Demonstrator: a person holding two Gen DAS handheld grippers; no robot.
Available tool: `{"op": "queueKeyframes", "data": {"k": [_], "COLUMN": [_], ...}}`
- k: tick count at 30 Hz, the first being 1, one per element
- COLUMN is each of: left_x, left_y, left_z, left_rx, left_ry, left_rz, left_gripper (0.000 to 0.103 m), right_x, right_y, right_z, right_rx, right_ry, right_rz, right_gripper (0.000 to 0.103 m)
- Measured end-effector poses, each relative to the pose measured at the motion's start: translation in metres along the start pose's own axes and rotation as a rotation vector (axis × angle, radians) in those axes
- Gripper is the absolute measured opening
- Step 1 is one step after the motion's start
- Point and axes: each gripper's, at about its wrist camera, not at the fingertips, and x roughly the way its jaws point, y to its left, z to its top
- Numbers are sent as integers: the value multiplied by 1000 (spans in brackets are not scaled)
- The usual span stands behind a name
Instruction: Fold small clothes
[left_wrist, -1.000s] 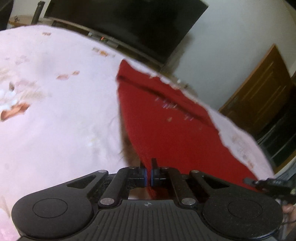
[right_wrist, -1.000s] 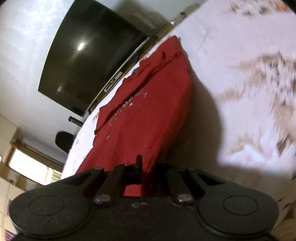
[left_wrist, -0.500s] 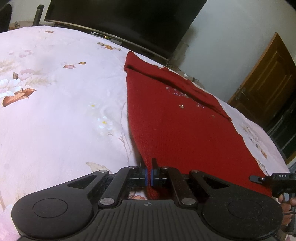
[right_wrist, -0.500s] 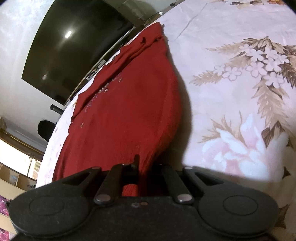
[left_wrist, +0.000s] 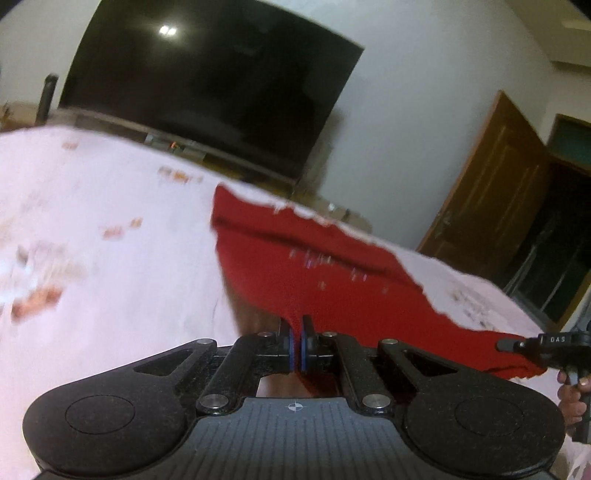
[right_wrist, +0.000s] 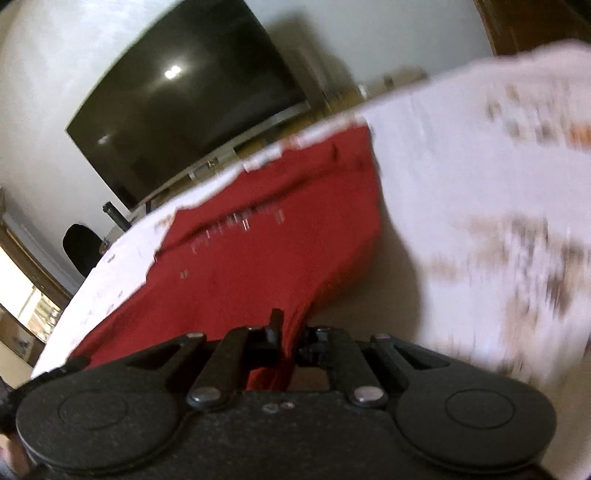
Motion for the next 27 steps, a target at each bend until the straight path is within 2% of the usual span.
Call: {"op": "queueKeyframes", "data": {"k": [5, 10, 16, 20, 27], "left_x": [25, 70, 150, 211, 308], "left_y": [4, 8, 15, 23, 48], "left_z": [56, 110, 160, 180, 190], "left_rx": [1, -30, -29, -11, -3], "left_ry": [-84, -131, -103, -57, 51], "left_rz": [-27, -37, -18, 3, 57], "left_gripper": [3, 3, 3, 3, 3], "right_x": [-2, 16, 71, 127, 207], "right_y": [27, 30, 14, -6, -40], "right_z": [44, 97, 160, 192, 212], "right_rx": [-167, -220, -197, -156, -69], "right_ry": [-103, -166, -159, -127, -65], "right_rz": [-19, -3, 21, 28, 42], "right_gripper": [5, 5, 5, 6, 6]}}
